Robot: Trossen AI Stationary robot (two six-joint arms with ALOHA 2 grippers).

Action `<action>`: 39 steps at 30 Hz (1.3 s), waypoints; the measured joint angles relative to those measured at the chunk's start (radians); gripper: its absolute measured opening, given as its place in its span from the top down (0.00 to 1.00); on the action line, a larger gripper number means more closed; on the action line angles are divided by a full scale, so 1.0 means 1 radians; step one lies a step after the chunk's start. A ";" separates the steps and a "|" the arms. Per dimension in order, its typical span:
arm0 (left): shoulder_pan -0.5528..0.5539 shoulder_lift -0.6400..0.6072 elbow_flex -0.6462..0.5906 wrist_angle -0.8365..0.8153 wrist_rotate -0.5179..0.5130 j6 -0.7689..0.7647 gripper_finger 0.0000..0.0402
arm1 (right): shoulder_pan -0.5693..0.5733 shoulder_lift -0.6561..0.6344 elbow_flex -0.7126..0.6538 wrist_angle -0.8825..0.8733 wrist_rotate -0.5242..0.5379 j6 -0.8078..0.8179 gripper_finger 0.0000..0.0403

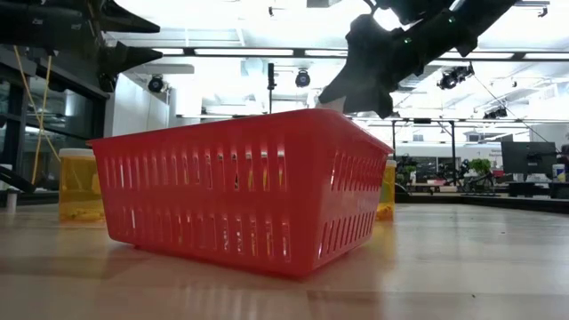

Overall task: Pick and place pill bottles into a basket
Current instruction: Put the white pill bottle into the red basket

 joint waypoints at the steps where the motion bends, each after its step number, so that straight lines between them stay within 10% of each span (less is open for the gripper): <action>1: 0.000 0.000 0.000 0.000 0.000 0.000 0.39 | 0.000 0.000 0.000 0.000 -0.001 0.009 0.55; 39: 0.000 0.000 0.000 0.000 0.000 0.000 0.39 | 0.000 0.000 0.000 0.142 -0.096 0.071 0.55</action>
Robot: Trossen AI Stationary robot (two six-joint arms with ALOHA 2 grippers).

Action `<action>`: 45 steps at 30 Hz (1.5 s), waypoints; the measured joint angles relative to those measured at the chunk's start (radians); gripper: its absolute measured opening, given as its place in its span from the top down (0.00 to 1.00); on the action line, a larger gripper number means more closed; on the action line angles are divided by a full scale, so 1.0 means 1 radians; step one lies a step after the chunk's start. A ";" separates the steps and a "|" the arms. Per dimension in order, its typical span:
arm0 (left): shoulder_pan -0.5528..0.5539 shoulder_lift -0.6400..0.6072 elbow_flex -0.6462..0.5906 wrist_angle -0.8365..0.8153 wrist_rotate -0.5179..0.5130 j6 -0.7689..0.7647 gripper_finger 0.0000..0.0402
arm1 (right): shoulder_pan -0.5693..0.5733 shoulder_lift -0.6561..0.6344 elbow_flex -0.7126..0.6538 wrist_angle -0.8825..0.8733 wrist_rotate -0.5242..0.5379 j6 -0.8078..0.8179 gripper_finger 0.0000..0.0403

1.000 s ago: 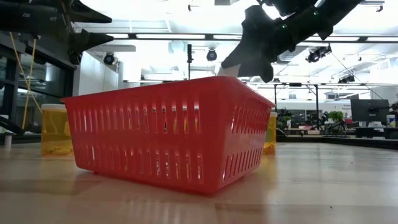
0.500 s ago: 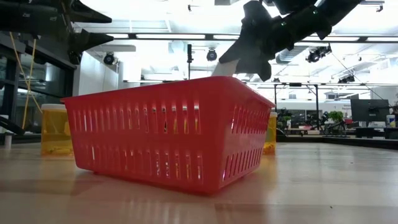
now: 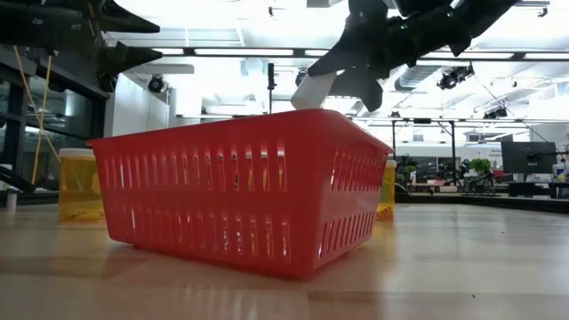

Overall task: Pick and place pill bottles into a basket
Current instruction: Put the white pill bottle into the red basket

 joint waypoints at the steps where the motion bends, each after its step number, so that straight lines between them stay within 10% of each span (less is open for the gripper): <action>1: 0.000 0.000 0.000 0.000 0.000 0.000 0.39 | 0.000 0.000 0.000 0.004 -0.006 0.000 0.55; 45: 0.000 0.000 0.000 0.000 0.000 0.000 0.39 | 0.000 0.000 0.000 0.216 -0.174 0.079 0.55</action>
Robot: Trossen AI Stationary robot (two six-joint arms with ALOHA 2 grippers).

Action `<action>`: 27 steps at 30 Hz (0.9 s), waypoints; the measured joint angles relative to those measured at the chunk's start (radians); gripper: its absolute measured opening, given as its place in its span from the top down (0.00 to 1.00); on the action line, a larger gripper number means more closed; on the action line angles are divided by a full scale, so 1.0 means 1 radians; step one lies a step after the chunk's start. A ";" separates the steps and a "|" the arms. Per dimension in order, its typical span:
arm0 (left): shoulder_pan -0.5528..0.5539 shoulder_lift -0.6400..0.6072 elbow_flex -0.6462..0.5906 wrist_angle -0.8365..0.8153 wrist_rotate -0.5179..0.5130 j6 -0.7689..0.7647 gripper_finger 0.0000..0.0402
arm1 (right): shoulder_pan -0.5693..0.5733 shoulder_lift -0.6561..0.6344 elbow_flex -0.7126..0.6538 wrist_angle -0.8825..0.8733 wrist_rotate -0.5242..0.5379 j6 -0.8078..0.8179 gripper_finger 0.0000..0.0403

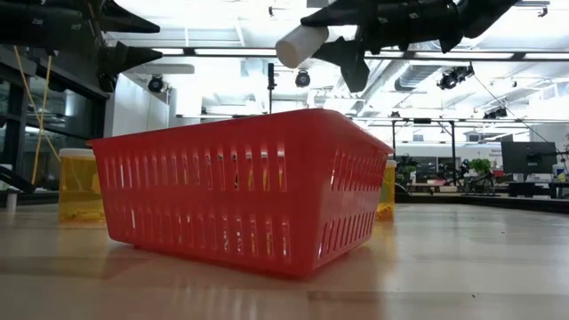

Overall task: Pick and place pill bottles into a basket
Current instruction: Put the white pill bottle into the red basket

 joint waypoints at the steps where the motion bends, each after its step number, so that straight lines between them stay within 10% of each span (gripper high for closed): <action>1: 0.000 0.000 0.000 0.000 0.000 0.000 0.39 | 0.000 0.000 0.000 0.001 -0.001 0.000 0.55; 27: 0.000 0.000 0.000 0.000 0.000 0.000 0.39 | 0.000 0.000 0.000 0.054 -0.085 0.042 0.58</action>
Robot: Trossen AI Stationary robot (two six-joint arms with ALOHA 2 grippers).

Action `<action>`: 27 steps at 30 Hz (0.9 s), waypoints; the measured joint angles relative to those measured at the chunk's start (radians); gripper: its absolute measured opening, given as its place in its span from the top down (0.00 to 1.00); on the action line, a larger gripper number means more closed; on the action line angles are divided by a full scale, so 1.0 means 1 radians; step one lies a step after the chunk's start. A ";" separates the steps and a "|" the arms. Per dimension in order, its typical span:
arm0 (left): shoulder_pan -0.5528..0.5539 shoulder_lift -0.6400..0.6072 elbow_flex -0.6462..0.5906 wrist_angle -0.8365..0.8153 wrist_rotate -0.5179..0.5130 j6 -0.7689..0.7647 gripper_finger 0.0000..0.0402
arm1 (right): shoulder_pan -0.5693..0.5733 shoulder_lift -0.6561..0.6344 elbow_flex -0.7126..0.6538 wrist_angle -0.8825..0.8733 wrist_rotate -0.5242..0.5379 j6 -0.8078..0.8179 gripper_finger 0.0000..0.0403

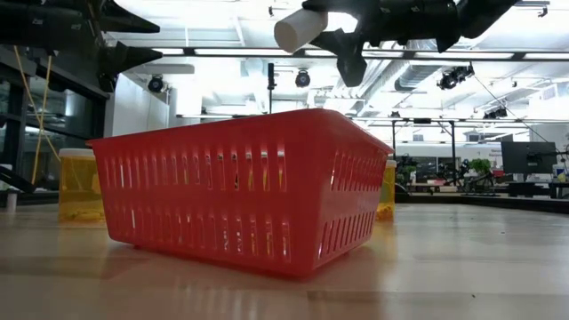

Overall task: Pick and place pill bottles into a basket
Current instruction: Put the white pill bottle into the red basket

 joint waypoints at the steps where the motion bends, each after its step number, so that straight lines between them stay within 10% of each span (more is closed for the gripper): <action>1: 0.000 0.000 0.000 0.000 0.000 0.000 0.39 | 0.000 0.000 0.000 0.000 -0.004 0.001 0.58; 27: 0.000 0.000 0.000 0.000 0.000 0.000 0.39 | 0.000 0.000 0.000 0.024 -0.136 0.137 0.58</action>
